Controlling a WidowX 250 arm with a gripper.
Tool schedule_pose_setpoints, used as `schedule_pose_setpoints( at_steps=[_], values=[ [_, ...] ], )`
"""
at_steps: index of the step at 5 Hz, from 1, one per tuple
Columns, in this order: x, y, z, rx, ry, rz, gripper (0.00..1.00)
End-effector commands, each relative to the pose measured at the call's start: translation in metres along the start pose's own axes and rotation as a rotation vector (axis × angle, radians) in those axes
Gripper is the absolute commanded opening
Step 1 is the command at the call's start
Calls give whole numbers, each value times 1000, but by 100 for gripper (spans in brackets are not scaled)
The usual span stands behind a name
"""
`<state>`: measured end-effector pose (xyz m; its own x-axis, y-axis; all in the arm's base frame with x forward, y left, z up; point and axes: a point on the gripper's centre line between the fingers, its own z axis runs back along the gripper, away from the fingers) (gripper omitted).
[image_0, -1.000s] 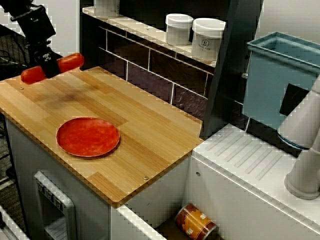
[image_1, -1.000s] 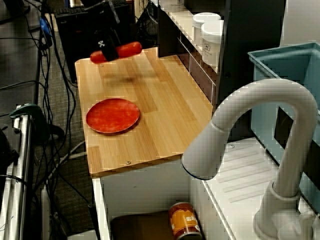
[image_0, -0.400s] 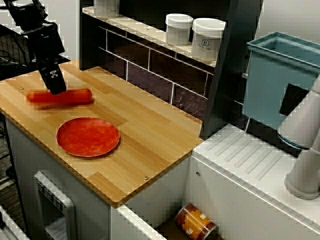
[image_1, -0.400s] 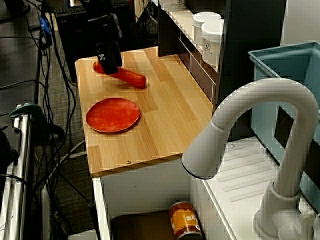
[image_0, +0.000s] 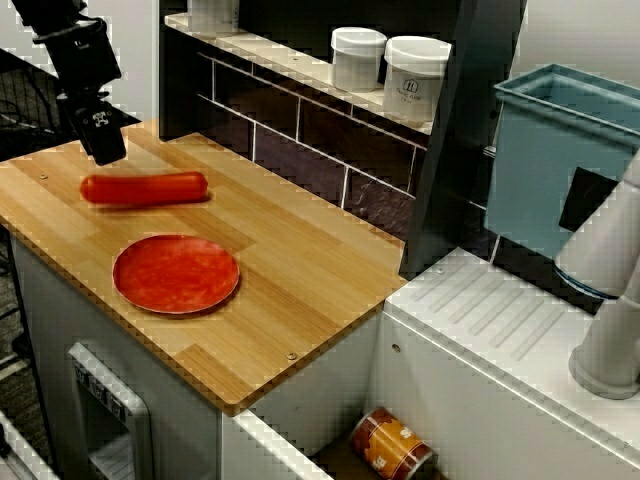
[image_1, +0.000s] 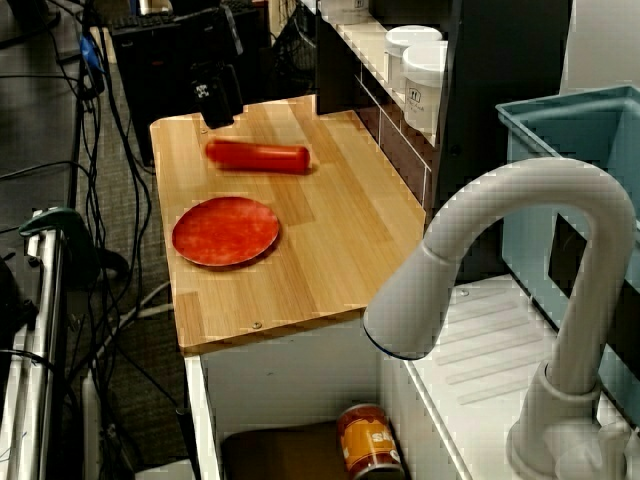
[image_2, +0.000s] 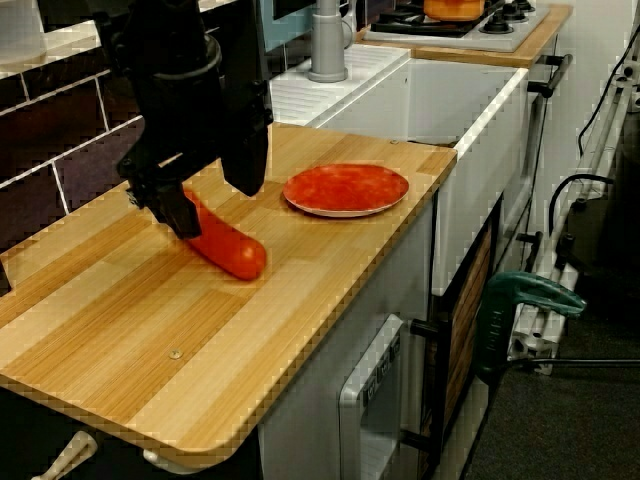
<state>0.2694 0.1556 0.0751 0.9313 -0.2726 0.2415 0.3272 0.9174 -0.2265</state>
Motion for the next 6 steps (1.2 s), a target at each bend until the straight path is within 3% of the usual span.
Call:
schedule_pose_setpoints(
  at_steps=[1,4,5,6],
  values=[
    [-14,25,33,9,-55,10,100],
    [-10,48,44,-12,-74,55,100],
    [-11,47,38,-43,-63,47,100],
    [-8,28,34,-40,-46,1,100]
  ],
)
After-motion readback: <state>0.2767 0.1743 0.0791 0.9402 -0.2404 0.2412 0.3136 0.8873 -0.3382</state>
